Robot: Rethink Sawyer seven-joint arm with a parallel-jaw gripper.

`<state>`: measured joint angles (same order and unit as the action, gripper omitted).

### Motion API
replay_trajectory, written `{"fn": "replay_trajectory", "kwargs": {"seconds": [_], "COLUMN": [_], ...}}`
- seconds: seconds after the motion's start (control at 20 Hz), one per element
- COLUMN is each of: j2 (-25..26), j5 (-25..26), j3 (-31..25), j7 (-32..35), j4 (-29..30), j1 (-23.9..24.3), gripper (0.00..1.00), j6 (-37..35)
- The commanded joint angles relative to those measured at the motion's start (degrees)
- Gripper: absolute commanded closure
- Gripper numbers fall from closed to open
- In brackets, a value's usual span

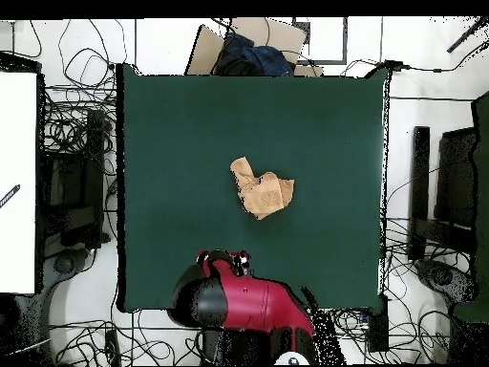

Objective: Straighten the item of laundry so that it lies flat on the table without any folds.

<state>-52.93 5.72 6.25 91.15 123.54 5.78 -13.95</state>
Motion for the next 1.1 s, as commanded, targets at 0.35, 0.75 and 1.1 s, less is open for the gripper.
{"fn": "replay_trajectory", "kwargs": {"seconds": [0.35, 0.75, 1.1], "j2": [1.68, 5.10, 8.05], "j5": [3.24, 4.13, 4.75], "j3": [-2.43, -3.37, -2.61], "j7": [2.00, 1.38, 2.14], "j4": [-10.09, -14.79, -17.10], "j1": [0.50, 1.75, 1.90], "gripper": [0.00, 0.00, 0.00], "j6": [-9.81, -10.61, -9.44]}}
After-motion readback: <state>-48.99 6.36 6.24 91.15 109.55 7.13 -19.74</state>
